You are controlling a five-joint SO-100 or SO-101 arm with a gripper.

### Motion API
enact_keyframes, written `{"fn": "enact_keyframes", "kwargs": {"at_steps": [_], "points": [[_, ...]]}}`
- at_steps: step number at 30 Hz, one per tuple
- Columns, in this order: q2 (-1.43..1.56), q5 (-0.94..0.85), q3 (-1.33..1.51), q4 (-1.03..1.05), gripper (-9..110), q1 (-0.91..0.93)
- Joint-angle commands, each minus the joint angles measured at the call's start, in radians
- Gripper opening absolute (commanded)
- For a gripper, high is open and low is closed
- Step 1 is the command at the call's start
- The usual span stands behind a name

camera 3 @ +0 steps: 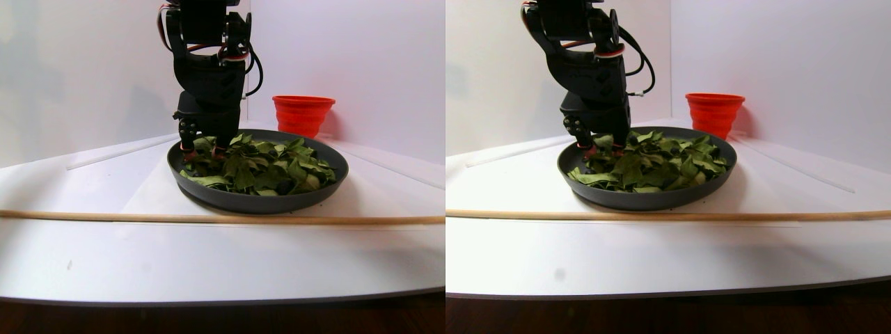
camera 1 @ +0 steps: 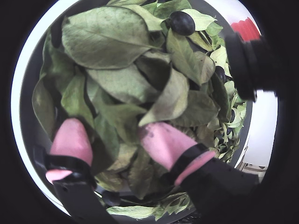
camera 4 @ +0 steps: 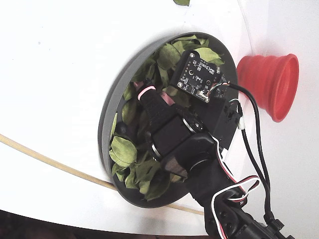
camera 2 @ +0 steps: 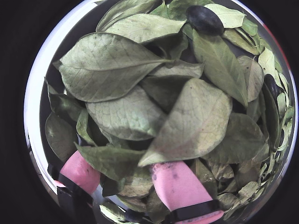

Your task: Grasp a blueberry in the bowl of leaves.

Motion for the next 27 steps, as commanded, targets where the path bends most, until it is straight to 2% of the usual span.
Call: {"fn": "enact_keyframes", "kwargs": {"at_steps": [1, 27], "points": [[0.049, -0.052, 0.032, -0.003, 21, 0.017], [0.121, -0.06, 0.061, 0.023, 21, 0.012]]}}
